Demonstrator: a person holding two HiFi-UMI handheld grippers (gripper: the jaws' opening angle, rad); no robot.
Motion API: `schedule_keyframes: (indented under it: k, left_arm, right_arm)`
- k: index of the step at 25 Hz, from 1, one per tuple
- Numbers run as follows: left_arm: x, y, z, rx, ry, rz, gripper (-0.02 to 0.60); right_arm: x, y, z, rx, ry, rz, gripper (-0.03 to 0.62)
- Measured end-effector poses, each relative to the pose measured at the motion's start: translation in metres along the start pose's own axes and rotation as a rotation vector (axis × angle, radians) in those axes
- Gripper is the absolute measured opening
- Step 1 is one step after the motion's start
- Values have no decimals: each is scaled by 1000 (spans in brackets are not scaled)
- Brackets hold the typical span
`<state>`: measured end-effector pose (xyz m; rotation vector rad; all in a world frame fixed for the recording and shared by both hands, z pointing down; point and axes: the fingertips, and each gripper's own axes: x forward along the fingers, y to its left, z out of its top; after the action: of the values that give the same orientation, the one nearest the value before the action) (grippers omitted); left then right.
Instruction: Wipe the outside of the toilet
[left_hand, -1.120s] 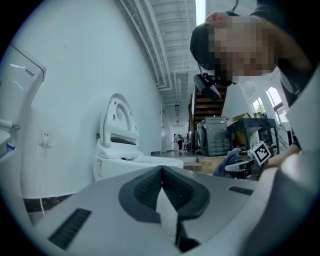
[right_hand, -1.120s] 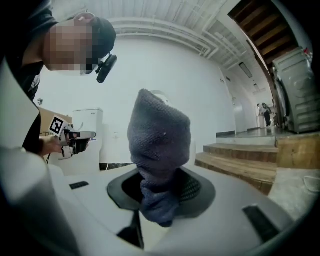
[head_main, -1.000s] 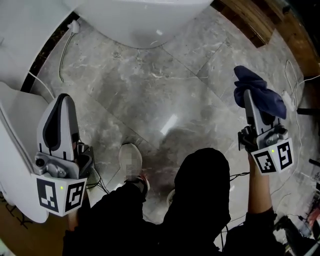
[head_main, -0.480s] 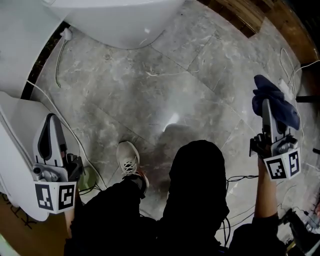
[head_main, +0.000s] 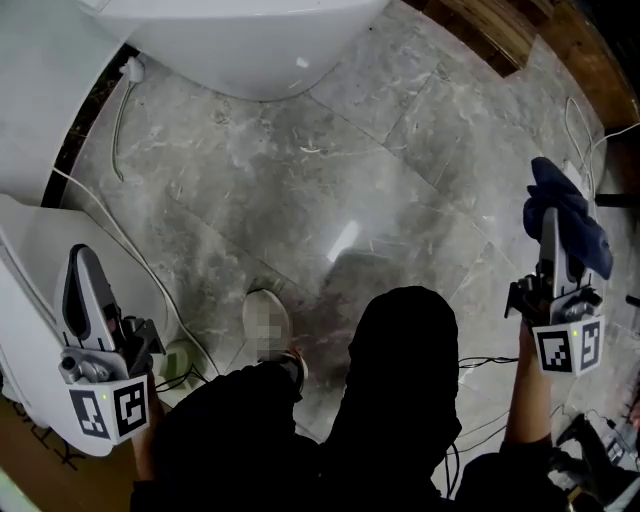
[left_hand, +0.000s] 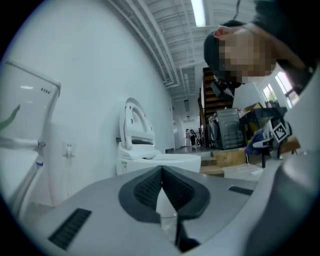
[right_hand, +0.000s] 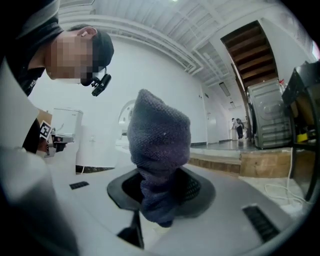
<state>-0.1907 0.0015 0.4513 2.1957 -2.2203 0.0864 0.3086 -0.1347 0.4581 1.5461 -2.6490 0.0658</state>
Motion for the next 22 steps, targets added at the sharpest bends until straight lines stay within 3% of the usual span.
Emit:
schedule_keyframes:
  k: [2,4,6,9,11,16,22]
  left_arm:
    - [3,1,13,64,-21,-12,10]
    - [8,5,28,61,-37,-25,9]
    - [12,16,40,48,-45,-4,9]
    - [10,24,58,102,-52,44,9]
    - [6,26,74,123,-14,62,11]
    - [-1,41,119,46,124,119,10]
    - [-3,46,214,7,169,92,10]
  right_arm:
    - [-3,-3,12,-17,-2,-36,121]
    - [1,0,27,-40,4,-34,121]
    - [5,4,38,-41,10,-36,121]
    - [4,2,57,-18,23,-71,121]
    - [3,1,81,-28,29,-84,121]
    - [-4,-10,154,-29,43,-127,121]
    - [1,-1,236,-11,66,-136,121]
